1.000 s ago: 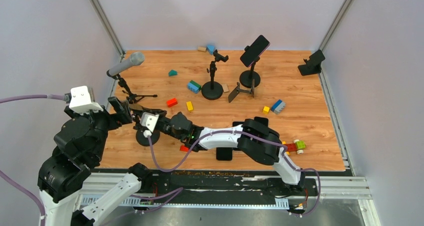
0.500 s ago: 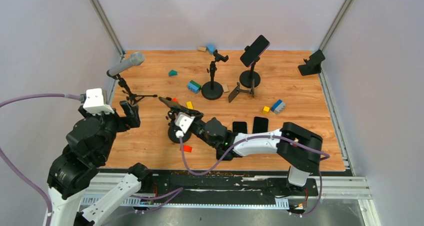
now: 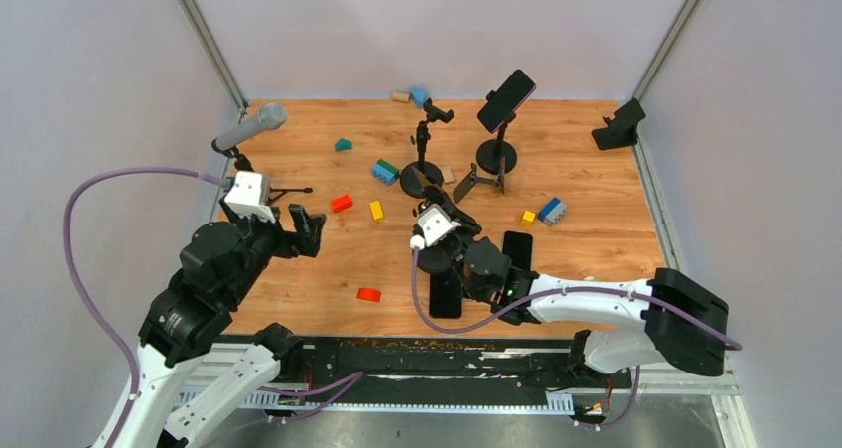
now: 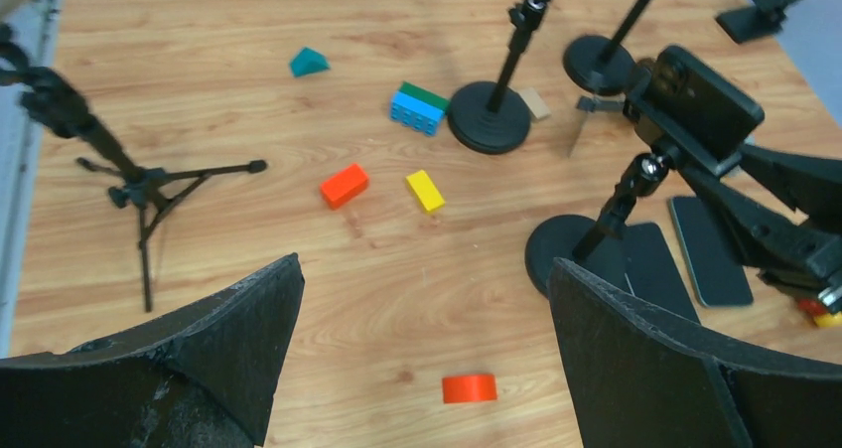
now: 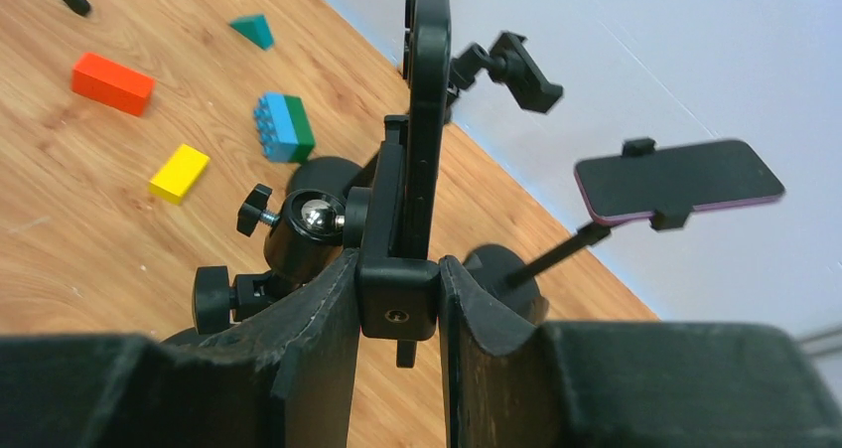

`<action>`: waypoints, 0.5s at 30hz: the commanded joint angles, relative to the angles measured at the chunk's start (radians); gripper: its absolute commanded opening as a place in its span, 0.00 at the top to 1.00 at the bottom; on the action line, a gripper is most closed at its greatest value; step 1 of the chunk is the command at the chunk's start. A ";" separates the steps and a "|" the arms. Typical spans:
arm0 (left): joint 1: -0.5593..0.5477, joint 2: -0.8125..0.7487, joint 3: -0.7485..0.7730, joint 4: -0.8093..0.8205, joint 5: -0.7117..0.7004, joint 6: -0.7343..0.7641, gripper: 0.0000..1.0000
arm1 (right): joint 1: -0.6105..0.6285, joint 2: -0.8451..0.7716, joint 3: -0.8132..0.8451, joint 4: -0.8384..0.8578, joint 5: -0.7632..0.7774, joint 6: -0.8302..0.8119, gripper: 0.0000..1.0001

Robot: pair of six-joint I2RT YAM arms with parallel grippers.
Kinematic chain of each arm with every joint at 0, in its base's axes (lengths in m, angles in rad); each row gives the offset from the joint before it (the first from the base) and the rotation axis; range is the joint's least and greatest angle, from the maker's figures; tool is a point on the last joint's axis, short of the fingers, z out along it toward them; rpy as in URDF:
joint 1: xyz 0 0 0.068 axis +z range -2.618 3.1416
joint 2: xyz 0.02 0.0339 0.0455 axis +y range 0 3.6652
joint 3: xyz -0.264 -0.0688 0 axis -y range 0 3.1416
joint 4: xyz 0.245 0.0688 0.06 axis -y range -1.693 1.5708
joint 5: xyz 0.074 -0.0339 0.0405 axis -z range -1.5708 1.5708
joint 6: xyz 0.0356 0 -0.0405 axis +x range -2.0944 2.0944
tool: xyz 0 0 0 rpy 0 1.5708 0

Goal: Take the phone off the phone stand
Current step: Move the phone stand with the phone to the center of the board.

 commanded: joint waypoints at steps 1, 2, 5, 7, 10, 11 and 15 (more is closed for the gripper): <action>0.006 0.028 -0.049 0.155 0.153 0.038 0.00 | 0.000 -0.080 -0.007 -0.056 0.073 0.043 0.97; 0.006 0.044 -0.062 0.167 0.186 0.046 0.00 | -0.001 -0.081 -0.010 -0.069 0.078 0.057 0.96; 0.006 0.069 -0.095 0.237 0.246 0.062 0.00 | 0.000 -0.080 -0.024 -0.077 0.077 0.090 0.94; 0.006 0.080 -0.109 0.263 0.262 0.057 0.00 | -0.003 -0.075 -0.029 -0.074 0.078 0.113 0.94; 0.006 0.090 -0.116 0.276 0.279 0.056 0.00 | -0.014 -0.054 -0.024 -0.051 0.078 0.145 0.95; 0.006 0.091 -0.120 0.287 0.292 0.063 0.00 | -0.015 -0.042 -0.011 -0.045 0.072 0.146 0.95; 0.005 0.089 -0.187 0.372 0.376 0.095 0.00 | -0.020 0.005 0.053 -0.024 0.060 0.142 0.97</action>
